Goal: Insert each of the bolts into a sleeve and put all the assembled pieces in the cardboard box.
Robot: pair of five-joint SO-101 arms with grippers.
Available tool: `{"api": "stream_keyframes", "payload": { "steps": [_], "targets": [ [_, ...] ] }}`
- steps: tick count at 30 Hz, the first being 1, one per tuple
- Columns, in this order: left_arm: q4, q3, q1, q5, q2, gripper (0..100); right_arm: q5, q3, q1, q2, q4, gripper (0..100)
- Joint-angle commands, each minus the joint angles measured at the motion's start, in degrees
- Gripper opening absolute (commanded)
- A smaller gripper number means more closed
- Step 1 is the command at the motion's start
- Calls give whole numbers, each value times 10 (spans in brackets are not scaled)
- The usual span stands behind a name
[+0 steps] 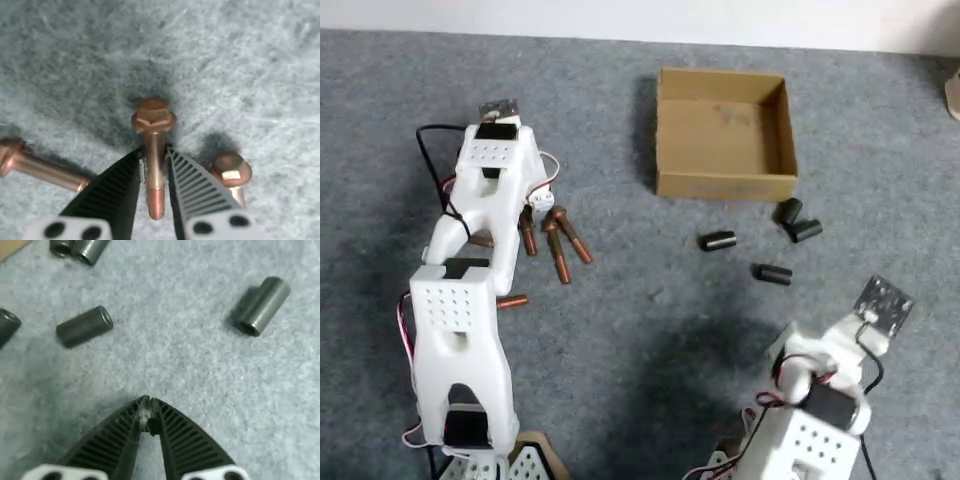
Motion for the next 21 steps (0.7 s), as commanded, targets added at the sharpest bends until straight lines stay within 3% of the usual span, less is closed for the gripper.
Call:
{"api": "stream_keyframes", "payload": {
  "steps": [1,15,21],
  "targets": [
    [7,-1,7,2,7,5,13,-99,13,131,-15,3],
    [7,-1,8,2,7,5,18,-281,164,447,-94,17],
    [7,-1,8,2,7,5,15,-288,189,546,-179,120]
  ]
}}
